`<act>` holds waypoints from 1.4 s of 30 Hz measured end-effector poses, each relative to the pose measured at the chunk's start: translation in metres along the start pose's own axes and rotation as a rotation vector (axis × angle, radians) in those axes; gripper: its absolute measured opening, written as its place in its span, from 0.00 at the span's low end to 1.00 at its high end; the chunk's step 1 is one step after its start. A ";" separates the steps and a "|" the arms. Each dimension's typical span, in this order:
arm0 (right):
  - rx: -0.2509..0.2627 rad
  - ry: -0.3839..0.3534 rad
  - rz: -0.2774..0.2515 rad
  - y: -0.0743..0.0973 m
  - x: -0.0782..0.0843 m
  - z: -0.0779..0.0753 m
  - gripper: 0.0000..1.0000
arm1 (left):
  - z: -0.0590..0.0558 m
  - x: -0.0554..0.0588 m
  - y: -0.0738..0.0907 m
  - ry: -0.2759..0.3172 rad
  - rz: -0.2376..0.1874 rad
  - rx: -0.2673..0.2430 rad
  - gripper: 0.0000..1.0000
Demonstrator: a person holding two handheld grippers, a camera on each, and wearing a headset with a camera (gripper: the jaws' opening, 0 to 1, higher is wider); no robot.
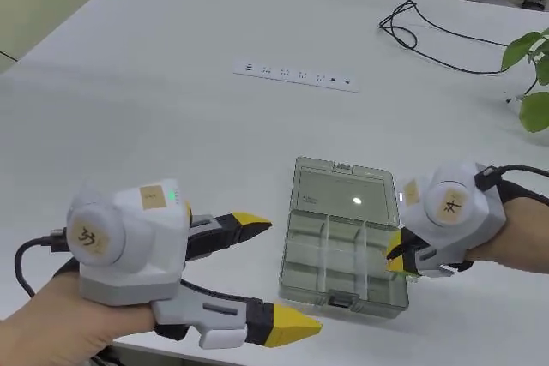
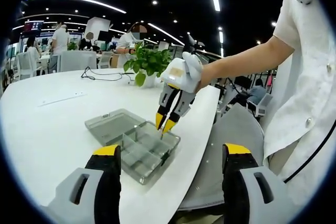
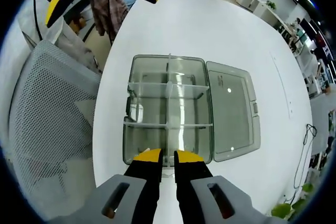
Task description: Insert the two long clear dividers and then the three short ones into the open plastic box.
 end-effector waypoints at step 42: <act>0.284 -0.475 -0.332 0.093 0.078 0.056 0.54 | 0.020 0.016 0.008 -0.042 0.052 -0.072 1.00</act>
Point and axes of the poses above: the centre of the closed fingertips' face, and the gripper's own axes: y roughly backward along the fingers, z roughly to its left, x roughly out of its underside, the point moved 5 cm from there along y, roughly backward along the fingers, and after that the axes turned 1 degree about -z, right-handed, at the moved point
